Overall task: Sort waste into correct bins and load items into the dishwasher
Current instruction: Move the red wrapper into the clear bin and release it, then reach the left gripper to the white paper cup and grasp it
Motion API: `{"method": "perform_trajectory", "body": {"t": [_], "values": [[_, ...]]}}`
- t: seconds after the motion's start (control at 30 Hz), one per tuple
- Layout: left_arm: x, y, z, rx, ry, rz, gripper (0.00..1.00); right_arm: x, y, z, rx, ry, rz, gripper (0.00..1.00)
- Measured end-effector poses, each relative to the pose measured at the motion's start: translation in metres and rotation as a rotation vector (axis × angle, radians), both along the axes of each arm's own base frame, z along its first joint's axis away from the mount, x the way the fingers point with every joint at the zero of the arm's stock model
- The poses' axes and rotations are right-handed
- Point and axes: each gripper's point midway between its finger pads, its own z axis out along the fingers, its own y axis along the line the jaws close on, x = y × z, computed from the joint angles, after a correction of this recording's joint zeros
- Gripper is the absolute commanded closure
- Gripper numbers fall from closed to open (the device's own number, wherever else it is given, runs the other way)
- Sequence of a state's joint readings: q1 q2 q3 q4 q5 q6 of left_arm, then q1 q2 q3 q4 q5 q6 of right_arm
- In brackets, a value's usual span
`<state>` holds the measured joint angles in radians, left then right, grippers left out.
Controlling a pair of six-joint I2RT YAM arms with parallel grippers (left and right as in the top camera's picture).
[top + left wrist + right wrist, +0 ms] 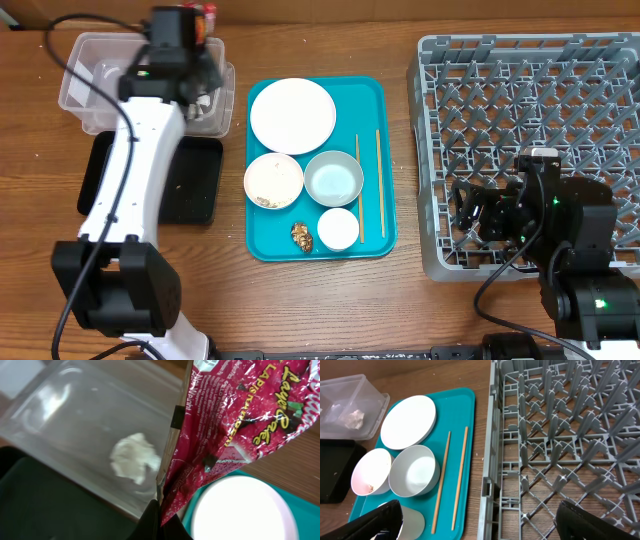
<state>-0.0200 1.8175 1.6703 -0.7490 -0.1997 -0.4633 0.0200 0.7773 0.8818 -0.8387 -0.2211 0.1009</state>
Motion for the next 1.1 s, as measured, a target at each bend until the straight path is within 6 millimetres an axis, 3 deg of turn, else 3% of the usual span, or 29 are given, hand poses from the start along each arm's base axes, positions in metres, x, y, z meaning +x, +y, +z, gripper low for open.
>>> {"method": "perform_trajectory", "body": {"t": [0.13, 0.27, 0.5, 0.53, 0.6, 0.63, 0.67, 0.9, 1.0, 1.1], "values": [[-0.003, 0.025, -0.011, 0.000, 0.033, 0.051, 0.96, 0.000, 0.000, 0.000, 0.000, 0.000, 0.000, 0.00], [-0.001, 0.033, -0.030, -0.001, 0.073, 0.066, 0.96, 0.000, 0.000, 0.000, 0.000, -0.001, 0.001, 0.00], [0.003, 0.034, -0.088, -0.002, 0.198, 0.065, 0.94, 0.000, 0.000, 0.000, 0.000, -0.001, 0.000, 0.00], [0.002, 0.033, -0.095, -0.002, 0.212, 0.064, 0.89, 0.000, 0.000, 0.000, 0.000, -0.001, 0.000, 0.00], [0.002, 0.033, -0.101, 0.001, 0.225, 0.057, 0.50, 0.000, 0.000, 0.000, 0.000, -0.001, 0.000, 0.00], [0.003, 0.033, -0.101, 0.001, 0.224, 0.054, 0.37, 0.000, 0.000, 0.000, 0.000, -0.002, 0.001, 0.00], [0.003, 0.033, -0.101, 0.003, 0.224, 0.049, 0.33, 0.000, 0.000, 0.000, 0.000, -0.001, 0.000, 0.00], [0.001, 0.032, -0.094, 0.030, 0.231, 0.005, 0.28, 0.000, 0.000, 0.000, 0.000, -0.001, 0.000, 0.00], [0.001, 0.029, -0.071, 0.039, 0.187, -0.014, 0.29, 0.000, 0.000, 0.000, 0.000, -0.001, -0.001, 0.00], [-0.003, 0.014, -0.035, 0.039, 0.124, -0.072, 0.29, 0.000, 0.000, 0.000, 0.000, -0.001, -0.001, 0.00]]}}
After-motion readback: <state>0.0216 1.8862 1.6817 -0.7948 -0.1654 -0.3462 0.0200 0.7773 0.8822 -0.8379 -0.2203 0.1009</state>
